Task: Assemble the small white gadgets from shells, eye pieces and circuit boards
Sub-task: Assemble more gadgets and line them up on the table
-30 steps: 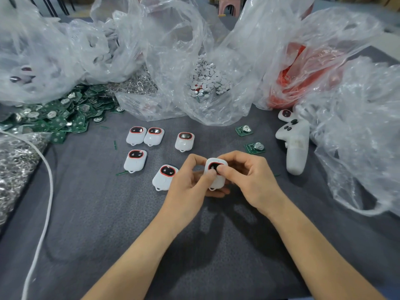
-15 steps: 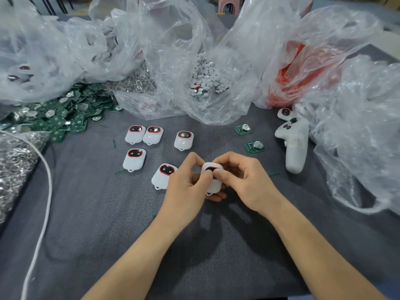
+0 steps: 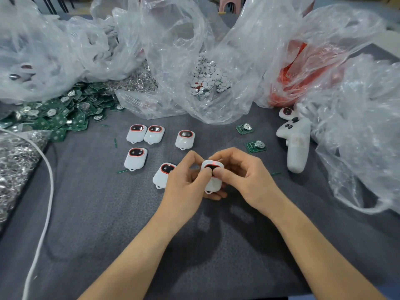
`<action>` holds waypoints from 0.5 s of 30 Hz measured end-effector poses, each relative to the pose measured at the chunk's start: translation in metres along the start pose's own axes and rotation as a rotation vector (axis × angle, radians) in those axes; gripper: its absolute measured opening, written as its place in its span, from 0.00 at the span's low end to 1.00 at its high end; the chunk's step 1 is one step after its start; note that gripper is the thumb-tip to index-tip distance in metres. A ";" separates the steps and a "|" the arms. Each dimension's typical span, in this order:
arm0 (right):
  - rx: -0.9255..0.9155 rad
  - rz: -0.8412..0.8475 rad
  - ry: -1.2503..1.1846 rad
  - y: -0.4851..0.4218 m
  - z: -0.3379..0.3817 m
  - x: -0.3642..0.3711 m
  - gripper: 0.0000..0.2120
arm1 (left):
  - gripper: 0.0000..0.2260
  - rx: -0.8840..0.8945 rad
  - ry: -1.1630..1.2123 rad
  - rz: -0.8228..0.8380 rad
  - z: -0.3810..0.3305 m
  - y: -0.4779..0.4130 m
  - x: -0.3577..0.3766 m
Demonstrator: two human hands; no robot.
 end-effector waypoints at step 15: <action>0.069 0.077 -0.306 -0.005 -0.005 -0.005 0.09 | 0.11 0.054 0.186 0.077 -0.007 0.004 0.003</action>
Point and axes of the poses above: each hand's wrist, its own y-axis away from the middle knuckle, its own x-axis out of the palm, z = x × y, the point moved 2 cm from there along -y, towards the middle knuckle, and after that the axes turned 9 degrees about x, right-handed, at the moved point
